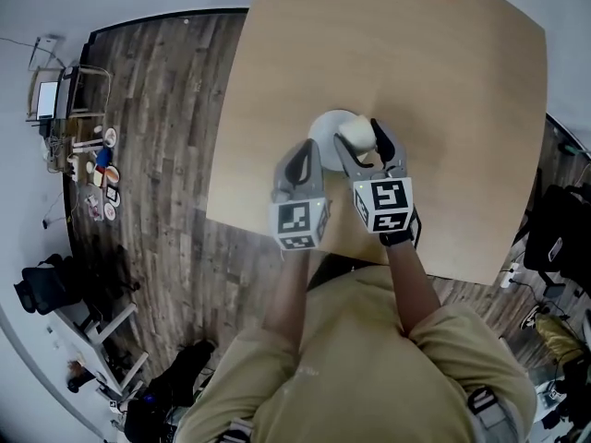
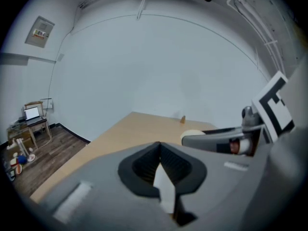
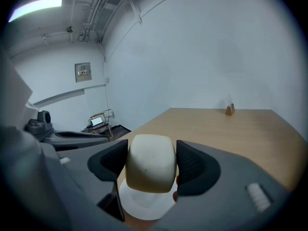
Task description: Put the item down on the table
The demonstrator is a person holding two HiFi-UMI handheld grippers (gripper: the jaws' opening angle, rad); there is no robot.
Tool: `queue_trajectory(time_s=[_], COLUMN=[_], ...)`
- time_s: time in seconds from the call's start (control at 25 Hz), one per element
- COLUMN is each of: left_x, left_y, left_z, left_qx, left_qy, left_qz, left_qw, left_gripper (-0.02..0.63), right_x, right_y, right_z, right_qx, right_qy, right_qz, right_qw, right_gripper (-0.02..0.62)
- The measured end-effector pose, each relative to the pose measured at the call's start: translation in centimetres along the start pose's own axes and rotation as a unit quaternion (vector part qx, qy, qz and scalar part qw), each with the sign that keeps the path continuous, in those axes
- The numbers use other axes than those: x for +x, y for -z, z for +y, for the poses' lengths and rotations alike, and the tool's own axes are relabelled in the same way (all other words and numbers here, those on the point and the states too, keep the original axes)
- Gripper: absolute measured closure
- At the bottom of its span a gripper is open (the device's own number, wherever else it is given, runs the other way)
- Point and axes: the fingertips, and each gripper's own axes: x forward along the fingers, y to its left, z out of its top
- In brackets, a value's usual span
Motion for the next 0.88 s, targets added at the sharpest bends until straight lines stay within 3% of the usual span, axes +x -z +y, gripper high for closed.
queue_trajectory(time_s=[0.52,0.88], left_x=[1.1,0.2], left_y=[4.6,6.3], left_z=[3.6,4.2], left_qx=[-0.052,-0.064], left_qy=[-0.012,-0.031], left_qz=[0.021,0.039], left_qw=[0.9984,0.9967], left_gripper=[0.606,0.606], right_x=[5.6,6.7], right_y=[9.3,11.3], right_z=[0.9,0.9], right_qx=[-0.034,-0.055], right_qy=[-0.013,-0.008], right_qz=[0.106,0.141], right_qw=[0.994,0.988], right_gripper=[0.275,0.275])
